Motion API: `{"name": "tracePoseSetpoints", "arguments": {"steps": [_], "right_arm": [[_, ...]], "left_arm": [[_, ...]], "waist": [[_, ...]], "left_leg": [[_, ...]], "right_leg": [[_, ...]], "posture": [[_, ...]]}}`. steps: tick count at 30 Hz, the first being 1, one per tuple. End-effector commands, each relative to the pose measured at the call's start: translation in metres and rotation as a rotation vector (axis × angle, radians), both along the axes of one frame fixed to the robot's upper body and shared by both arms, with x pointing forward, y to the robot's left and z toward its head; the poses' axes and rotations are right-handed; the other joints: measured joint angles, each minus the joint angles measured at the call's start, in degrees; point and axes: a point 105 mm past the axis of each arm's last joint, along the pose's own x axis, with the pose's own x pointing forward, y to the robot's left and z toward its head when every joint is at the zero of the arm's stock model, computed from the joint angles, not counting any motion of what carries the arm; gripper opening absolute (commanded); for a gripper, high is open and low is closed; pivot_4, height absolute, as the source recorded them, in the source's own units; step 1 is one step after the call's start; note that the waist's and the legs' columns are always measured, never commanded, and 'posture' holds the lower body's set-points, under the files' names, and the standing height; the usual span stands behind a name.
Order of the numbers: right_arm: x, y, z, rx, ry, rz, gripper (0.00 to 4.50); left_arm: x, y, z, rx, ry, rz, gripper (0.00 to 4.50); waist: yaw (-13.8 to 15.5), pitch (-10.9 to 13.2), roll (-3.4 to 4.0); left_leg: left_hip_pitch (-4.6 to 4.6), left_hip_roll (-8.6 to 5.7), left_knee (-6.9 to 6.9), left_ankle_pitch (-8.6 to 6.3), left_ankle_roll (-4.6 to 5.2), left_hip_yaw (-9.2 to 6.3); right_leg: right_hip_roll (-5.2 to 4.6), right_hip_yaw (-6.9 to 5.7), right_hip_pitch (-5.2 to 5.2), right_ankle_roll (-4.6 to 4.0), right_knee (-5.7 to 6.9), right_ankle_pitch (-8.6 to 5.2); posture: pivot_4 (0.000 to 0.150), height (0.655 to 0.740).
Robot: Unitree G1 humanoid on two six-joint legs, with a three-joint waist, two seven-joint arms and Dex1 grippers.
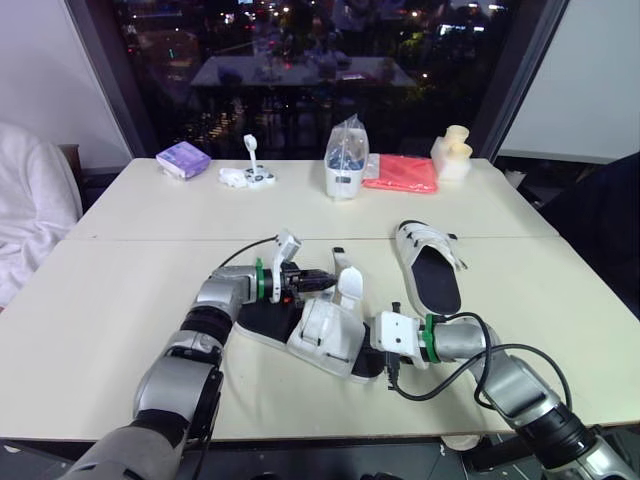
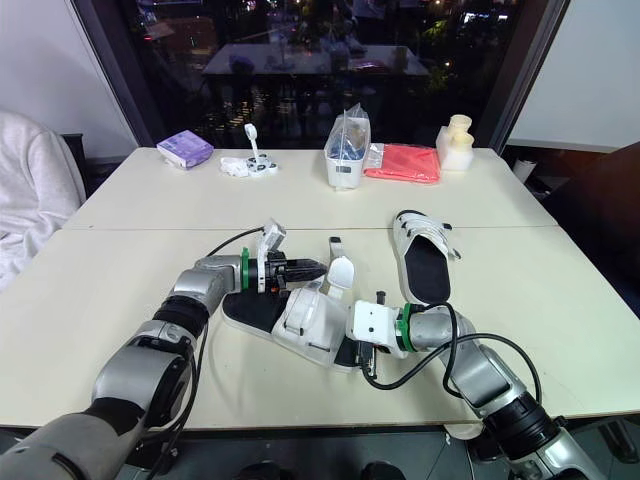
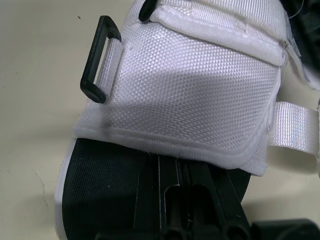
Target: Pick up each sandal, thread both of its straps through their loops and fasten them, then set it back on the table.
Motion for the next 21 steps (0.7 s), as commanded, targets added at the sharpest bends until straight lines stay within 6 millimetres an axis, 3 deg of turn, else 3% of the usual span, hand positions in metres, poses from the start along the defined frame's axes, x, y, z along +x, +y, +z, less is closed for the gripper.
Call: {"name": "tracePoseSetpoints", "arguments": {"steps": [1,4,13,21], "right_arm": [[-0.005,-0.014,-0.027,-0.09,0.092,-0.038,0.0],[-0.005,-0.013,-0.027,-0.09,0.091,-0.038,0.0],[-0.003,-0.013,-0.026,-0.091,0.088,-0.04,0.0],[-0.003,-0.012,-0.024,-0.089,0.079,-0.033,0.0]], "left_arm": [[-0.001,0.002,-0.014,0.136,-0.075,-0.027,2.96],[-0.004,0.004,-0.025,0.228,-0.12,-0.062,4.48],[-0.003,0.022,-0.045,0.563,-0.368,-0.157,4.48],[-0.02,0.05,-0.064,0.672,-0.237,-0.286,4.48]], "waist": [[0.0,0.0,0.0],[0.0,0.0,-0.01],[0.0,-0.7,-0.1],[-0.6,-0.9,-0.07]], "left_leg": [[0.0,0.0,0.0,0.0,0.0,0.0],[0.01,0.0,0.0,0.0,0.0,0.01],[0.08,0.09,-0.01,-0.03,0.03,0.02],[0.18,0.13,-0.1,-0.06,0.07,0.12]], "right_leg": [[0.0,0.0,0.0,0.0,0.0,0.0],[0.0,0.0,0.0,0.0,0.0,0.0],[-0.02,0.0,0.08,-0.02,-0.05,-0.01],[0.0,-0.01,0.07,-0.01,-0.04,-0.01]], "posture": [[0.15,0.74],[0.15,0.74],[0.15,0.74],[0.15,0.74]]}}
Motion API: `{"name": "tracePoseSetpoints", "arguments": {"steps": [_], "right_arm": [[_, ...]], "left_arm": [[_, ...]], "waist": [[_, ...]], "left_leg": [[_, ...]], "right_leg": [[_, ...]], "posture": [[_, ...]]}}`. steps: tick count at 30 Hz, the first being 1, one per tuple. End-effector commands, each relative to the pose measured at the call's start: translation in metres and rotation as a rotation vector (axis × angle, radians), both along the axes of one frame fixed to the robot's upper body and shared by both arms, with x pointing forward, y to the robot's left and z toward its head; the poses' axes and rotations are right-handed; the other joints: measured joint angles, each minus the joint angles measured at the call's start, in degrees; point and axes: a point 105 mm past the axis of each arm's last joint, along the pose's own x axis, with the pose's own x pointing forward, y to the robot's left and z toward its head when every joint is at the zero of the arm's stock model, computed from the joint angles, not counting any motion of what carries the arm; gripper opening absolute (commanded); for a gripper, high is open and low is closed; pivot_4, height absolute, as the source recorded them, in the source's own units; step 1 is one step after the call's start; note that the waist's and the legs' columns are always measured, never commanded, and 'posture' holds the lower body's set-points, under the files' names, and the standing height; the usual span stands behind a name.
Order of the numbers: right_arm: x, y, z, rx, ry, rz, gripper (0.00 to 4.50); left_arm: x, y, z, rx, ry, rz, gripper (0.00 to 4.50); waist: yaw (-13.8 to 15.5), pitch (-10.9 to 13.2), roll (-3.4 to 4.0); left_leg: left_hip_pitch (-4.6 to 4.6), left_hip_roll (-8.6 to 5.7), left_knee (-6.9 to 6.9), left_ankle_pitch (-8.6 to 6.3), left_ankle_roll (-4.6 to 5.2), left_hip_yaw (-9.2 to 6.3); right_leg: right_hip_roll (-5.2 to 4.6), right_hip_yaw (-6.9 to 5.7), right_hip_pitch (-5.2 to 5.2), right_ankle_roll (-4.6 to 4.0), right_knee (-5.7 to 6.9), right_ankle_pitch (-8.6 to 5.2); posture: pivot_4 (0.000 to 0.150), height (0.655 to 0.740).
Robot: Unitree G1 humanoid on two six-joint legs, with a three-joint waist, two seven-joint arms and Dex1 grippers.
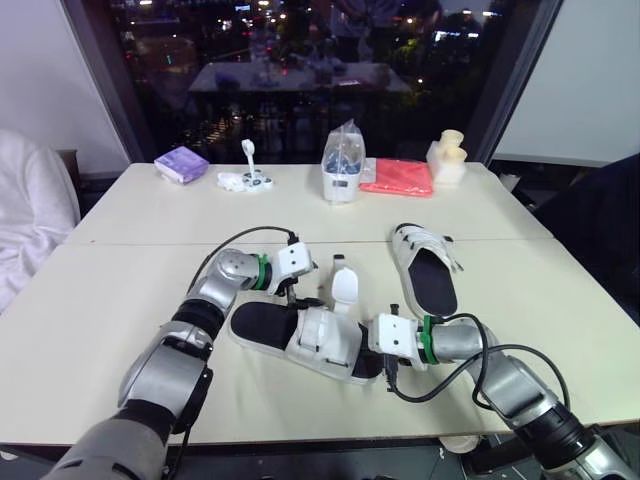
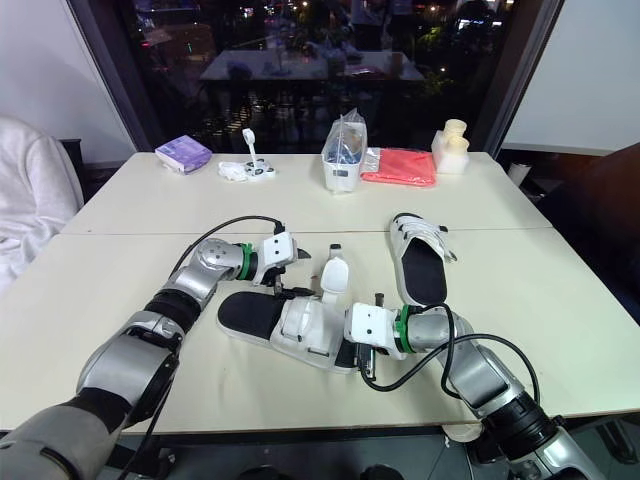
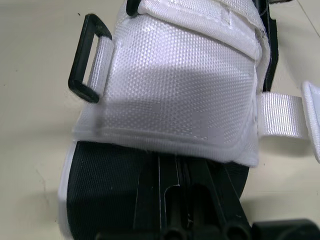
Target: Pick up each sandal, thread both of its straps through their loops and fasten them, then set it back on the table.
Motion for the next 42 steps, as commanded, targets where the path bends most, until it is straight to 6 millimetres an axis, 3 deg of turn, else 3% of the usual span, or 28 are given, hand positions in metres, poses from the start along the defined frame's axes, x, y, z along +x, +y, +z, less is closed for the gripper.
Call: {"name": "tracePoseSetpoints", "arguments": {"steps": [1,6,10,16,23,27,30,33,36,42], "right_arm": [[-0.003,-0.013,-0.02,-0.072,0.067,-0.035,0.0],[-0.003,-0.013,-0.014,-0.071,0.046,-0.026,0.0],[-0.003,-0.013,-0.005,-0.067,0.028,-0.018,0.0],[-0.008,-0.01,0.003,-0.057,0.018,0.005,0.0],[-0.013,-0.004,0.008,-0.038,0.019,0.009,0.0],[-0.015,-0.002,0.007,-0.032,0.024,0.007,0.0],[-0.016,-0.002,0.006,-0.032,0.028,0.004,0.0],[-0.016,-0.003,0.006,-0.032,0.03,0.003,0.0],[-0.015,-0.003,0.006,-0.036,0.028,0.002,0.0],[-0.011,-0.004,0.007,-0.041,0.023,0.001,0.0]], "left_arm": [[-0.03,0.033,-0.059,0.188,0.26,-0.036,4.48],[-0.047,0.039,-0.06,0.155,0.388,-0.09,4.48],[-0.038,0.045,-0.053,0.091,0.339,-0.018,4.48],[-0.012,0.041,-0.001,-0.243,0.259,0.106,4.48],[-0.008,0.058,0.044,-0.452,0.244,0.151,4.48],[-0.026,0.065,0.057,-0.491,0.295,0.104,4.48],[-0.056,0.065,0.062,-0.506,0.399,0.022,4.48],[-0.084,0.064,0.053,-0.445,0.445,-0.019,4.48],[-0.11,0.064,0.044,-0.407,0.505,-0.045,3.69],[-0.138,0.06,0.026,-0.331,0.525,-0.066,0.71]], "waist": [[-0.3,-0.1,0.01],[-1.3,-0.3,0.18],[-0.8,-0.4,0.19],[-0.7,-0.3,0.16],[-0.9,-0.2,0.08],[-1.0,-0.2,0.11],[-1.1,-0.1,0.15],[-1.1,-0.1,0.17],[-1.0,-0.1,0.23],[-0.9,0.0,0.27]], "left_leg": [[0.03,0.01,-0.02,0.0,0.0,0.01],[0.21,0.04,-0.12,-0.13,0.21,0.04],[0.29,0.08,-0.13,-0.27,0.43,0.0],[0.2,0.01,-0.03,-0.27,0.42,0.0],[-0.18,-0.04,0.02,-0.23,0.36,-0.03],[-0.19,-0.03,0.01,-0.23,0.36,-0.03],[-0.18,-0.02,0.01,-0.23,0.36,-0.03],[-0.18,0.0,0.01,-0.2,0.31,-0.07],[-0.17,0.01,0.01,-0.17,0.25,-0.08],[-0.17,0.01,0.01,-0.13,0.18,-0.11]], "right_leg": [[0.02,0.0,0.0,0.0,0.01,0.0],[0.06,0.0,0.04,0.05,0.09,-0.04],[0.06,0.0,0.05,0.11,0.12,-0.1],[-0.09,0.0,0.08,-0.08,0.04,-0.19],[-0.04,-0.01,-0.29,0.12,0.14,-0.06],[-0.04,-0.01,-0.29,0.13,0.12,-0.07],[-0.04,0.0,-0.29,0.13,0.12,-0.07],[-0.03,0.0,-0.29,0.12,0.13,-0.08],[-0.03,0.0,-0.27,0.07,0.11,-0.11],[-0.03,0.01,-0.27,-0.13,0.08,-0.21]], "posture": [[0.15,0.74],[0.15,0.74],[0.15,0.74],[0.15,0.74],[0.15,0.74],[0.15,0.74],[0.15,0.74],[0.15,0.74],[0.15,0.74],[0.15,0.74]]}}
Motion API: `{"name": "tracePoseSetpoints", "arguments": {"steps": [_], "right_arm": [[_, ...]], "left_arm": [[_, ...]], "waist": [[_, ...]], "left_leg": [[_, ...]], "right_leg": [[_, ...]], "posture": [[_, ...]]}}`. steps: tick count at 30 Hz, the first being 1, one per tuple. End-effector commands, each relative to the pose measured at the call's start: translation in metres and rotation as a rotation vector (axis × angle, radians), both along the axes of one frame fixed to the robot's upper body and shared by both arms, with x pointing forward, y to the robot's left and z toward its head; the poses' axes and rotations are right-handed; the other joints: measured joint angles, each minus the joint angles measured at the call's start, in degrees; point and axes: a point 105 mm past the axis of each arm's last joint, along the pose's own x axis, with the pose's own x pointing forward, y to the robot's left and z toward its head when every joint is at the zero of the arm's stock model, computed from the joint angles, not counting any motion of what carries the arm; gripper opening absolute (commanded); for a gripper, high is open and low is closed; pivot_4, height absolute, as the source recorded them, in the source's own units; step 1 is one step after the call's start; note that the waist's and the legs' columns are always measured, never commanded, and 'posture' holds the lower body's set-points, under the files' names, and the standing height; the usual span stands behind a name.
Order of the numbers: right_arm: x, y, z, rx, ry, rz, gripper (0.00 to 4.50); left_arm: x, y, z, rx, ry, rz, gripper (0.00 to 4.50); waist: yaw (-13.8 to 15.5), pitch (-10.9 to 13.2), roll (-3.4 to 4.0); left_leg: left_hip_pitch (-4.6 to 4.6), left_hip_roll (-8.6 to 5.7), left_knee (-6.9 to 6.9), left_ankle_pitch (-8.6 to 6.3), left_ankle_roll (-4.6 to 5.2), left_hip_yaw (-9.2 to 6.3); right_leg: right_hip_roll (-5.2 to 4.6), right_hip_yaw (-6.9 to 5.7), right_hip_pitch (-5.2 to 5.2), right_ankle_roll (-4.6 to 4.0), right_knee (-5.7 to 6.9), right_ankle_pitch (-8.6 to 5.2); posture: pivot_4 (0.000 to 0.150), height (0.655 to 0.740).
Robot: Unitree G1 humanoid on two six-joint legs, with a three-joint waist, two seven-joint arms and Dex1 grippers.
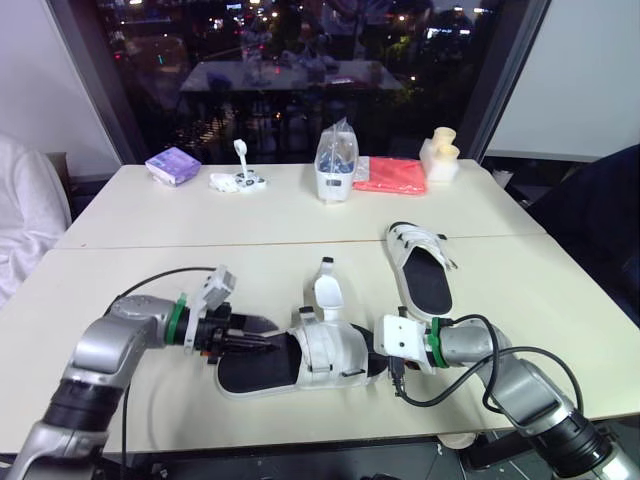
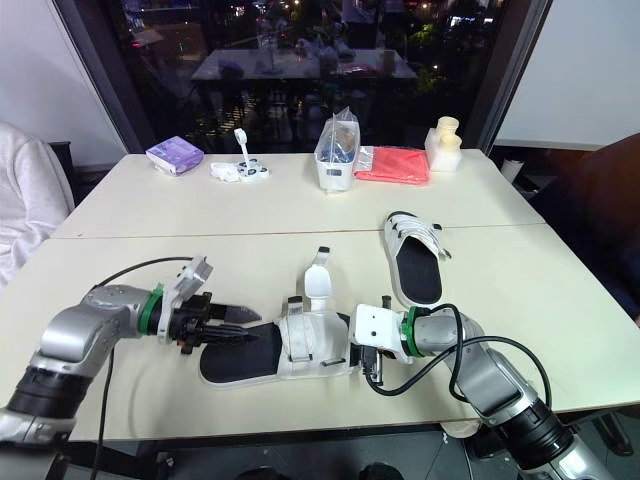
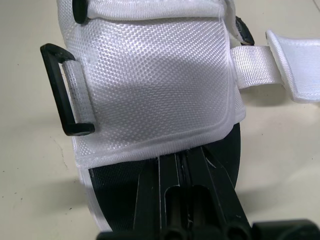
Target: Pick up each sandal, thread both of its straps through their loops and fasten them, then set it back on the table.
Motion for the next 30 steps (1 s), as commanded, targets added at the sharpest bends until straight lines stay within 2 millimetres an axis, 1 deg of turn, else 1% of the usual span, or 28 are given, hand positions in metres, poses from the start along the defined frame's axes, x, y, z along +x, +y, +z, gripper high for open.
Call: {"name": "tracePoseSetpoints", "arguments": {"steps": [1,2,4,6,9,12,16,19,20,24,27,29,30], "right_arm": [[-0.001,0.002,-0.001,-0.01,0.004,0.021,0.0],[0.0,0.002,-0.001,-0.01,0.004,0.02,0.0],[0.001,0.002,0.0,-0.012,0.001,0.02,0.0],[0.001,0.002,0.0,-0.013,-0.001,0.022,0.0],[0.001,0.003,0.003,-0.004,-0.004,0.024,0.0],[-0.003,0.004,0.003,-0.007,0.002,0.036,0.0],[-0.012,0.004,0.004,-0.006,0.034,0.057,0.0],[-0.016,0.001,0.009,-0.002,0.053,0.058,0.0],[-0.016,-0.001,0.012,0.004,0.052,0.054,0.0],[-0.003,-0.015,0.056,0.077,0.043,0.012,0.0],[-0.001,-0.027,0.075,0.065,0.057,0.028,0.0],[0.004,-0.029,0.088,0.113,0.089,0.025,0.54],[0.007,-0.028,0.094,0.151,0.114,0.018,0.71]], "left_arm": [[-0.007,-0.009,-0.003,0.032,-0.062,-0.035,0.21],[-0.007,-0.012,-0.006,0.041,-0.076,-0.035,0.07],[-0.001,-0.018,-0.014,0.068,-0.115,-0.012,0.07],[0.001,-0.025,-0.024,0.096,-0.144,-0.023,0.07],[0.009,-0.038,-0.038,0.073,-0.16,0.003,0.07],[0.019,-0.048,-0.047,0.046,-0.194,0.043,0.07],[0.035,-0.058,-0.046,-0.006,-0.22,0.1,0.07],[0.04,-0.06,-0.043,-0.03,-0.227,0.115,0.07],[0.04,-0.06,-0.042,-0.032,-0.228,0.112,0.07],[0.04,-0.061,-0.039,-0.024,-0.215,0.07,0.07],[0.041,-0.063,-0.037,-0.015,-0.222,0.045,0.07],[0.043,-0.064,-0.037,-0.003,-0.235,0.033,0.0],[0.044,-0.064,-0.038,0.0,-0.239,0.029,0.0]], "waist": [[0.0,0.0,0.01],[0.0,0.0,0.02],[0.1,0.0,0.02],[0.1,0.0,0.02],[0.1,0.0,0.05],[0.1,0.0,0.05],[0.7,0.0,0.06],[1.2,0.0,0.06],[1.3,0.0,0.06],[1.3,0.1,0.11],[1.3,0.1,0.14],[1.3,0.1,0.15],[1.3,0.1,0.15]], "left_leg": [[0.0,-0.01,0.0,0.0,0.0,0.0],[0.01,-0.01,0.0,0.0,0.0,0.0],[0.02,-0.01,0.0,0.0,0.0,0.01],[0.01,-0.02,0.0,0.01,-0.01,0.02],[0.01,-0.02,0.0,0.01,-0.01,0.04],[0.01,-0.03,0.0,0.01,-0.01,0.05],[0.04,-0.05,0.01,0.01,0.0,0.04],[0.05,-0.04,0.01,0.01,0.0,0.04],[0.05,-0.04,0.01,0.01,0.0,0.04],[0.02,-0.04,0.04,0.01,0.0,0.04],[0.01,-0.03,0.07,0.01,0.0,0.04],[0.0,-0.01,0.06,0.01,0.0,0.02],[-0.01,-0.01,0.05,0.01,0.0,0.03]], "right_leg": [[0.0,0.0,0.01,-0.01,0.0,0.0],[0.0,0.0,0.01,-0.01,-0.01,0.0],[0.0,0.0,0.02,-0.01,-0.01,0.0],[0.0,0.0,0.02,-0.02,-0.01,0.01],[0.0,0.0,0.02,-0.02,-0.01,0.01],[0.0,0.0,0.02,-0.01,-0.01,0.02],[0.0,0.0,0.06,-0.01,0.0,0.03],[0.0,0.0,0.06,-0.03,0.0,0.03],[0.0,0.0,0.06,-0.03,-0.01,0.03],[-0.01,0.0,0.05,-0.06,-0.02,0.05],[-0.02,-0.01,0.03,-0.09,-0.03,0.08],[0.0,-0.01,0.02,-0.09,-0.03,0.07],[0.01,-0.02,0.0,-0.09,-0.04,0.07]], "posture": [[0.15,0.74],[0.15,0.74],[0.15,0.74],[0.15,0.74],[0.15,0.74],[0.15,0.74],[0.15,0.74],[0.15,0.74],[0.15,0.74],[0.15,0.74],[0.15,0.74],[0.15,0.74],[0.15,0.74]]}}
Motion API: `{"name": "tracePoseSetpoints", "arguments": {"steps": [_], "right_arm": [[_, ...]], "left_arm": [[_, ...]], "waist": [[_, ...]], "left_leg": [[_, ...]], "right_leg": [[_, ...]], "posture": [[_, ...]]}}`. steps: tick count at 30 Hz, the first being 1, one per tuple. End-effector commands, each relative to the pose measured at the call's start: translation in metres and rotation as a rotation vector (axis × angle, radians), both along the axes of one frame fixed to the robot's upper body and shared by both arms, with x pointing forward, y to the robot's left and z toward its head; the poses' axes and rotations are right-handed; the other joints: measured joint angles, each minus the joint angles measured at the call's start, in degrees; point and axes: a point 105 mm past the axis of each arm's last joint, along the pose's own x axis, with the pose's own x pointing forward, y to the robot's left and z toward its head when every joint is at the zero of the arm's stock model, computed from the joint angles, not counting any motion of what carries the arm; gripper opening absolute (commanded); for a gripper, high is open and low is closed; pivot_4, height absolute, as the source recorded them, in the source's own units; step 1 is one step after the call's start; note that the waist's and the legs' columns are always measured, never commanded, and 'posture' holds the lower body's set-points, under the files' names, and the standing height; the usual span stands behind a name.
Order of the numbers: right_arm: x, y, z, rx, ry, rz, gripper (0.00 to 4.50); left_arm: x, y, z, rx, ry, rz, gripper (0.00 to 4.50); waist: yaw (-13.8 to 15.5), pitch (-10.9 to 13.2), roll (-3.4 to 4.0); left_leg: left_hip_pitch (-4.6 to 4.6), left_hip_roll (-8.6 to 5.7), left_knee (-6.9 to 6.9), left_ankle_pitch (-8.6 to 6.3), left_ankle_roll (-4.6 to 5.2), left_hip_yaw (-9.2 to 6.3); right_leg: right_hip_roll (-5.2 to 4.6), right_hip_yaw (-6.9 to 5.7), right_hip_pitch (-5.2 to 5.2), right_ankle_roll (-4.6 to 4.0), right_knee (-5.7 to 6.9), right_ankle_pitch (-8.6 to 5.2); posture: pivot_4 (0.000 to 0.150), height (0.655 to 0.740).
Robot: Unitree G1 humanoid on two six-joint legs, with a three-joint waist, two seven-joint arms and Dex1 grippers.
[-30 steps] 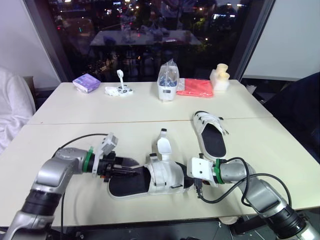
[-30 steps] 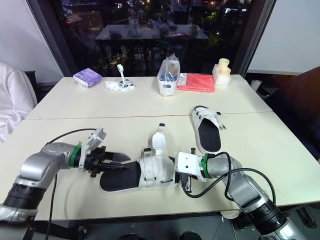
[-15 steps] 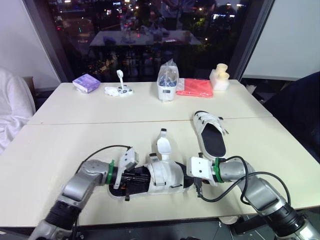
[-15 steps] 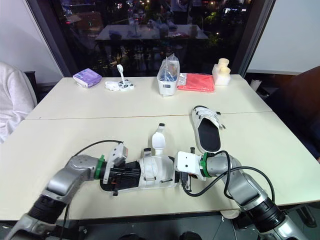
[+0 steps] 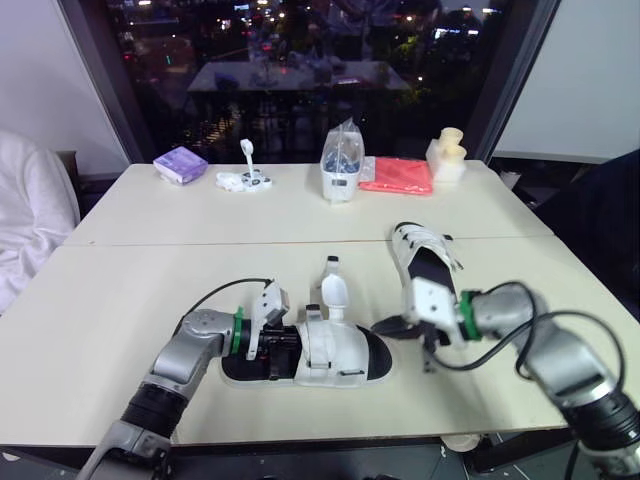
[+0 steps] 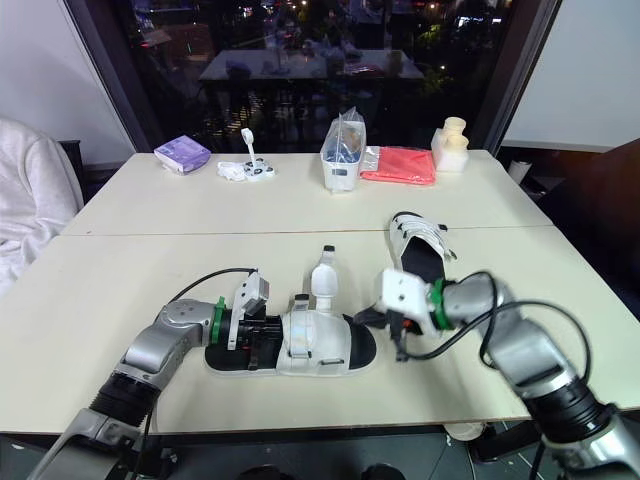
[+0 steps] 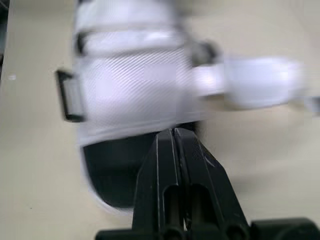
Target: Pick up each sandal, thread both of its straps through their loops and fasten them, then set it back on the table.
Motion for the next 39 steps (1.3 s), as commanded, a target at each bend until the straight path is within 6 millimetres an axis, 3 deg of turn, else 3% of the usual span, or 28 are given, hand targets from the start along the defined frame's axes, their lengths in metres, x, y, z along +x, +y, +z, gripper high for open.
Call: {"name": "tracePoseSetpoints", "arguments": {"steps": [1,4,8,12,19,22,25,29,33,37,39], "right_arm": [[0.004,0.002,0.024,0.112,0.053,0.007,1.25],[0.02,0.008,0.028,0.238,0.171,-0.061,2.68],[0.046,0.012,0.014,0.314,0.258,-0.179,4.47],[0.063,0.021,0.0,0.401,0.453,-0.286,4.47],[0.069,0.034,-0.005,0.481,0.671,-0.341,4.47],[0.068,0.039,-0.005,0.487,0.71,-0.339,4.47],[0.072,0.042,-0.013,0.479,0.734,-0.371,4.47],[0.071,0.034,-0.005,0.461,0.642,-0.357,4.47],[0.054,0.026,0.009,0.419,0.432,-0.246,4.47],[0.024,0.016,-0.008,0.251,0.227,-0.167,4.47],[0.014,0.013,-0.016,0.186,0.155,-0.125,3.97]], "left_arm": [[0.004,-0.001,0.006,0.012,-0.047,-0.022,0.0],[0.006,-0.002,0.006,0.016,-0.063,-0.025,0.0],[0.007,-0.005,0.005,0.012,-0.075,-0.027,0.0],[0.004,-0.009,0.004,0.016,-0.102,-0.038,0.0],[-0.002,-0.012,0.011,0.007,-0.134,-0.052,0.0],[-0.007,-0.009,0.016,0.004,-0.137,-0.055,0.0],[-0.019,0.012,0.03,0.009,-0.131,-0.054,0.0],[-0.035,0.035,0.038,0.043,-0.099,-0.057,0.0],[-0.041,0.052,0.052,0.049,-0.068,-0.035,0.0],[-0.031,0.067,0.074,0.002,-0.045,0.038,0.0],[-0.025,0.069,0.08,-0.019,-0.038,0.06,0.0]], "waist": [[0.0,0.0,-0.01],[0.0,0.0,-0.01],[0.0,0.0,0.0],[0.0,0.0,0.02],[-0.1,0.1,0.09],[-0.2,0.1,0.11],[-0.6,0.1,0.14],[-1.4,0.2,0.32],[-1.2,0.3,0.39],[-1.2,0.3,0.36],[-1.2,0.3,0.33]], "left_leg": [[0.0,0.0,0.0,0.0,0.0,0.0],[-0.01,0.0,0.0,0.0,0.0,0.01],[-0.01,0.0,0.01,0.0,0.0,0.03],[-0.06,-0.04,0.01,0.01,0.0,0.06],[-0.09,-0.05,0.0,0.01,0.0,0.04],[-0.12,-0.05,-0.01,0.0,0.0,0.04],[-0.13,-0.04,-0.03,0.0,0.0,0.05],[-0.14,-0.01,-0.08,0.0,0.0,0.02],[-0.17,-0.05,-0.09,0.0,0.0,-0.01],[-0.18,-0.06,-0.09,0.0,-0.01,-0.01],[-0.17,-0.07,-0.09,0.0,-0.01,0.01]], "right_leg": [[0.01,0.0,0.0,0.0,0.0,0.0],[0.0,0.0,0.0,0.0,0.0,0.01],[-0.03,0.0,-0.01,-0.02,0.01,0.03],[-0.08,0.0,-0.03,0.05,0.01,0.07],[-0.08,0.0,-0.05,0.18,0.01,0.15],[-0.07,0.0,-0.09,0.19,0.02,0.15],[-0.06,0.0,-0.12,0.2,0.03,0.15],[-0.04,0.0,-0.2,0.21,0.14,0.16],[-0.05,0.0,-0.19,0.23,0.11,0.14],[-0.05,0.0,-0.17,0.3,0.04,0.11],[-0.05,0.0,-0.16,0.32,0.03,0.09]], "posture": [[0.15,0.74],[0.15,0.74],[0.15,0.74],[0.15,0.74],[0.15,0.74],[0.15,0.74],[0.15,0.74],[0.15,0.74],[0.15,0.74],[0.15,0.74],[0.15,0.74]]}}
